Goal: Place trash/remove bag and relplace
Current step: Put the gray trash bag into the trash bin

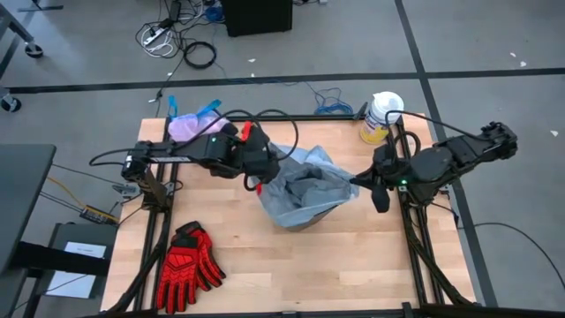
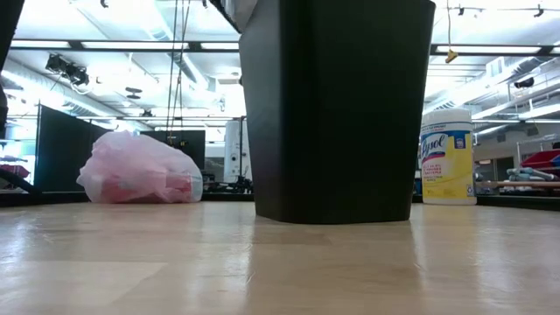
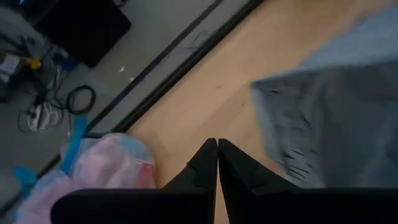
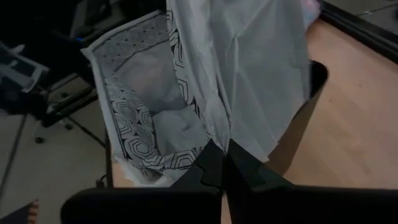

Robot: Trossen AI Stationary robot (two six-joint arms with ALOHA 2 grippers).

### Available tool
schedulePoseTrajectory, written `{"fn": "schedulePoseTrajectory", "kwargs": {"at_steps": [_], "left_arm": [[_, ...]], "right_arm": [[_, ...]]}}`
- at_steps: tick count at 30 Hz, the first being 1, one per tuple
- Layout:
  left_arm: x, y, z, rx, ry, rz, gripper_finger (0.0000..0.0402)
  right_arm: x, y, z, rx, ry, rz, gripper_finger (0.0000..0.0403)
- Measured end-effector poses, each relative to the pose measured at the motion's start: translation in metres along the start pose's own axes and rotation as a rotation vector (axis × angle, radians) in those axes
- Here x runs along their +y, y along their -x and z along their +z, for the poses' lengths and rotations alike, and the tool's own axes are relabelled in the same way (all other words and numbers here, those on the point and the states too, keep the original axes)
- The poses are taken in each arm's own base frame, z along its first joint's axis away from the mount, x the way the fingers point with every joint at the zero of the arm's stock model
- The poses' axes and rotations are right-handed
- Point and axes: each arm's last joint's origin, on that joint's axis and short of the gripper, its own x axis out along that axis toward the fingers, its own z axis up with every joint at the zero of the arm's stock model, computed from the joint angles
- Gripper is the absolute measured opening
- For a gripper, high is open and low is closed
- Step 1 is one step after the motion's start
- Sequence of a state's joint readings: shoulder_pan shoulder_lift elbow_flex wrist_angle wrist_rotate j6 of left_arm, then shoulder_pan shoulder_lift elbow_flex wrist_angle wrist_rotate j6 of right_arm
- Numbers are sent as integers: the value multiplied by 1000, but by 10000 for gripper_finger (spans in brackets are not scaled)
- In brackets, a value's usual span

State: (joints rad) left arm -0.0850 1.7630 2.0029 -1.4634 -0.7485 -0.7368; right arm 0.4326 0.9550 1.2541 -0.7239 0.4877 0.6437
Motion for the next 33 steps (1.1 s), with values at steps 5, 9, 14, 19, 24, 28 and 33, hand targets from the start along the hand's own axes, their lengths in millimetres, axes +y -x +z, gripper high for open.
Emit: {"fn": "schedulePoseTrajectory", "kwargs": {"at_steps": [5,9,14,19,24,28,33], "left_arm": [[3,16,8,-53,75,-53,23],[5,33,18,-105,57,-145,23],[1,38,25,-93,94,-287,43],[5,23,27,4,120,-336,129],[10,16,30,44,218,-326,251],[14,9,30,109,247,-333,307],[13,1,25,183,216,-285,283]], "right_arm": [[-1,7,1,16,5,55,0],[-2,11,1,25,12,81,0],[-3,15,2,23,31,100,0],[-4,17,3,30,46,125,0],[-4,17,2,33,80,135,0],[-4,17,2,33,92,135,0],[-4,17,3,30,119,136,0]]}}
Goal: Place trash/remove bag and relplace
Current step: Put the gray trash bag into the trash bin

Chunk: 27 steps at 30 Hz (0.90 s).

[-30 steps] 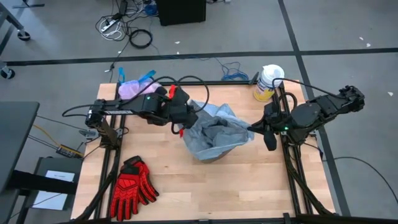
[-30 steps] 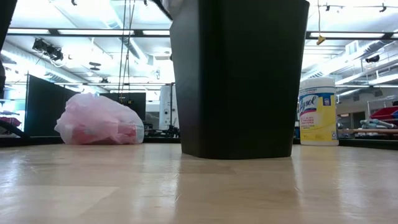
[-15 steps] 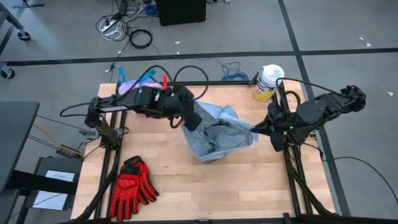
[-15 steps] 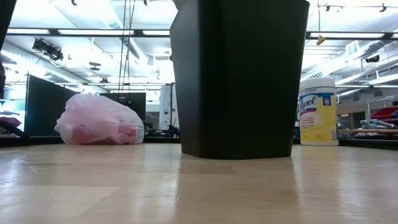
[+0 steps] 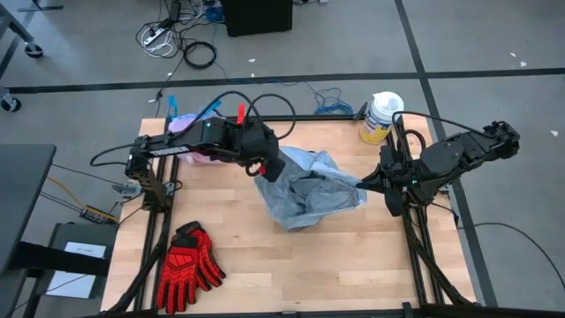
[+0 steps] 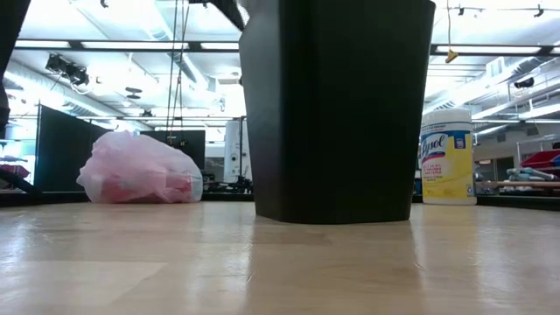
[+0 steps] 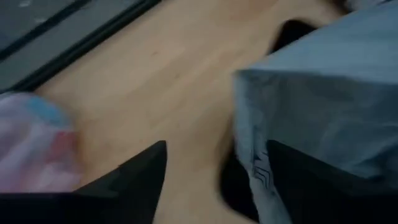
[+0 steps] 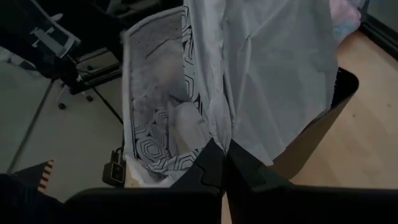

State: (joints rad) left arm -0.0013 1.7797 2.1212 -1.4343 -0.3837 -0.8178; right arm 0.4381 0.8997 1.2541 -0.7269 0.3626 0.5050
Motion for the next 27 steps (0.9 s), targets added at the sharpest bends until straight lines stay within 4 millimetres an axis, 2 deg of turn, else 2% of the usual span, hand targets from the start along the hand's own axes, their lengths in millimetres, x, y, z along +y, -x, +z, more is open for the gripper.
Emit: {"fn": "schedulePoseTrajectory", "kwargs": {"at_steps": [3,9,10,19,24,27], "left_arm": [[5,-2,-4,27,9,76,225],[-1,0,-12,42,-11,78,33],[-3,2,-14,38,-6,68,18],[-28,28,-42,-56,161,20,3],[-50,44,-66,-143,303,-51,2],[-63,45,-85,-150,347,-59,2]], "right_arm": [[0,0,0,1,27,-1,0],[-6,2,3,-16,116,-30,0],[-8,1,4,-19,132,-46,0],[-38,-4,4,67,226,-255,0],[-48,-5,8,101,255,-197,0],[-54,-7,11,107,273,-173,0]]}}
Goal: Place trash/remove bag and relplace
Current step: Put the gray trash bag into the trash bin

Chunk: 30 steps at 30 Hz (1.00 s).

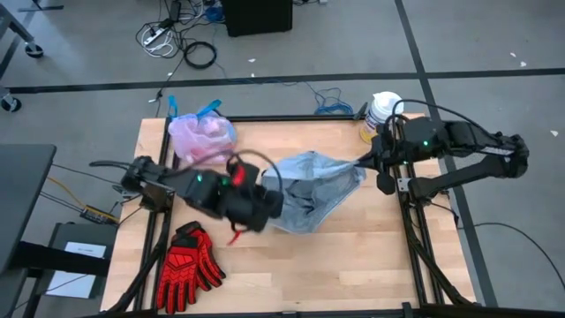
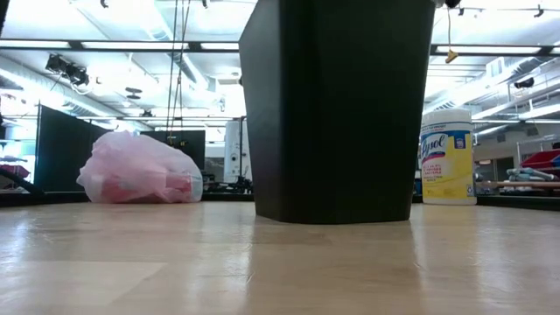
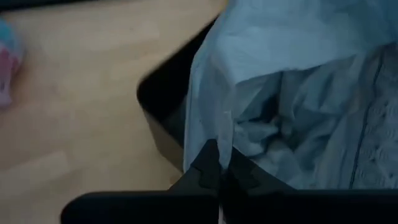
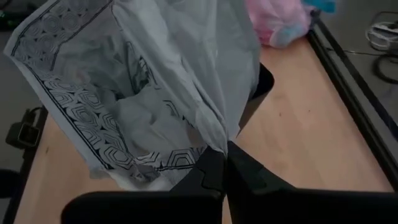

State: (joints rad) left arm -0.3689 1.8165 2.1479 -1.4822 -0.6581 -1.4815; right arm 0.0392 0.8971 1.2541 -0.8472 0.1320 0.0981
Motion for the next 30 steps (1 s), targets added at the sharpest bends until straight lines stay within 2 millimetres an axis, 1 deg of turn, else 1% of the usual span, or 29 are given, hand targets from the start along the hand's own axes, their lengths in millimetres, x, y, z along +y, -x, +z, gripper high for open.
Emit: {"fn": "schedulePoseTrajectory", "kwargs": {"at_steps": [7,12,14,18,20,22,25,30], "left_arm": [[-14,-13,-44,-14,53,56,1],[-18,-27,-65,-52,48,109,1],[-18,-29,-67,-76,61,124,1],[-18,-30,-65,-160,56,111,1],[-18,-30,-64,-194,55,104,0],[-19,-29,-63,-211,52,97,0],[-19,-29,-63,-211,4,102,0],[-18,-33,-57,-223,-51,121,1]], "right_arm": [[-11,-10,-2,68,45,67,0],[-14,-19,-8,163,46,101,0],[-14,-25,-8,175,46,108,0],[-14,-44,-13,227,41,130,0],[-14,-52,-18,257,22,127,0],[-14,-57,-21,280,-8,109,0],[-12,-54,-23,297,-74,86,0],[-4,-33,-25,259,-179,109,7]]}}
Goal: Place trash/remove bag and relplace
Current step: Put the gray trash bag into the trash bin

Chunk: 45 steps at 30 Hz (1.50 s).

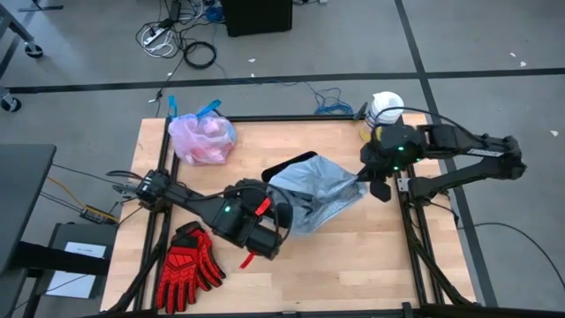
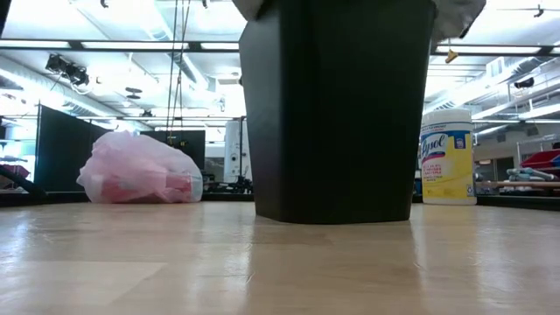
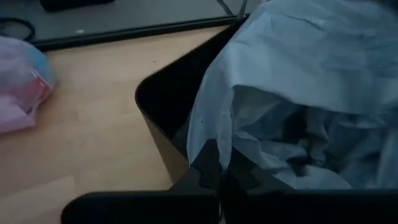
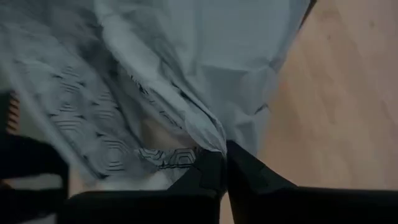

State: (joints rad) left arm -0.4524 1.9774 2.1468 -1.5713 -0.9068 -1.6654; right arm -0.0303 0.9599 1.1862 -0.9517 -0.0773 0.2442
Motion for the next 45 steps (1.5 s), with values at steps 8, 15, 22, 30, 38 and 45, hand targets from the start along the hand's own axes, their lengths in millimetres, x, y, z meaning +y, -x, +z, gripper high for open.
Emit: {"fn": "schedulePoseTrajectory", "kwargs": {"at_steps": [8,15,22,30,38,45], "left_arm": [[0,-5,4,-5,-82,14,0],[0,-5,5,-6,-108,14,0],[0,-4,4,-5,-104,12,0],[0,-6,5,4,-98,12,1],[0,-3,6,7,-36,6,1],[0,-4,9,-59,60,3,1]], "right_arm": [[10,41,8,-328,8,109,106],[12,52,21,-509,67,98,230],[24,19,41,-459,402,76,257],[30,4,53,-403,578,-142,238],[30,-18,53,-303,658,-166,211],[21,-36,56,-232,637,-253,102]]}}
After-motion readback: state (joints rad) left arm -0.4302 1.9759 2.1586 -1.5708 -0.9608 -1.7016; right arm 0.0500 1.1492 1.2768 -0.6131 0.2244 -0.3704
